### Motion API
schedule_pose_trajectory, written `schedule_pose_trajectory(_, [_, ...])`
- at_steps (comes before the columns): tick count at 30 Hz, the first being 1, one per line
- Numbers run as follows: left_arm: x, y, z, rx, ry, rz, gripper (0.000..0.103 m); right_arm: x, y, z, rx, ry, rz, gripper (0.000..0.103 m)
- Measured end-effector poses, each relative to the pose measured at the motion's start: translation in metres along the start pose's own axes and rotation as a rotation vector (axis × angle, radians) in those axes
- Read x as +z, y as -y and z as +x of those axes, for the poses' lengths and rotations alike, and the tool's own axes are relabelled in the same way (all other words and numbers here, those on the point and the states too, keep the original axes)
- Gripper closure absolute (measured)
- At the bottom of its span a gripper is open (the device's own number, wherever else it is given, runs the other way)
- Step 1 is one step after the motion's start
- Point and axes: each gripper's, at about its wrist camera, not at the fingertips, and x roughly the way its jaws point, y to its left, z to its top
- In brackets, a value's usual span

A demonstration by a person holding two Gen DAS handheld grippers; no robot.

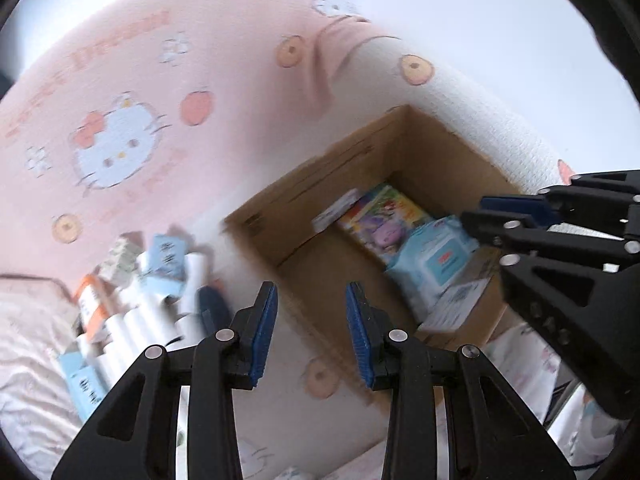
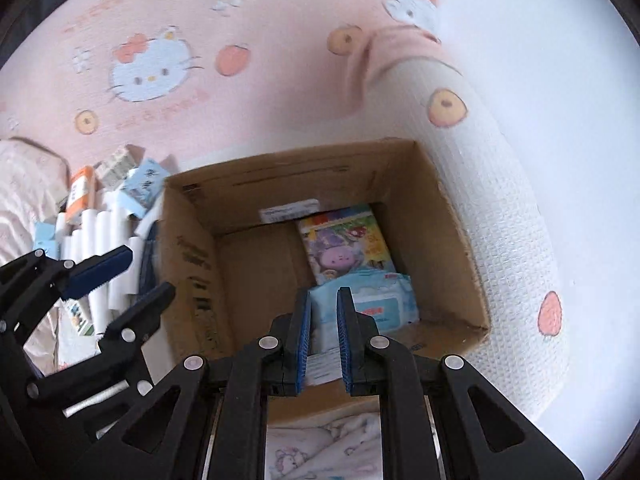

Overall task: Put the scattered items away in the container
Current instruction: 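Withdraw the right gripper from the box back to the pile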

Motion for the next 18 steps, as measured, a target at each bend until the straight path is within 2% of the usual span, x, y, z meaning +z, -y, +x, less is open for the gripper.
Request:
schedule_pose_trajectory(4, [-0.029,-0.03,-0.01,0.073,-0.008,-0.045,0.059,-0.008,-0.035,-0.014,-0.013,0.015,-0.061,0.093])
schedule_pose_trajectory(10, [-0.066,-0.081,-0.014,0.122,-0.045,-0.165,0.058,-0.008,-0.095,-0.01,0.011,0.003,-0.136,0.093])
schedule_pose_trajectory(15, [-0.096,-0.122,-0.015,0.138,-0.069,-0.254,0.047,-0.006,-0.148,-0.005,0.025,0.005,-0.207,0.093])
schedule_pose_trajectory(18, [-0.112,-0.145,-0.017,0.152,-0.082,-0.302,0.046,-0.005,-0.178,-0.001,0.038,0.016,-0.248,0.081])
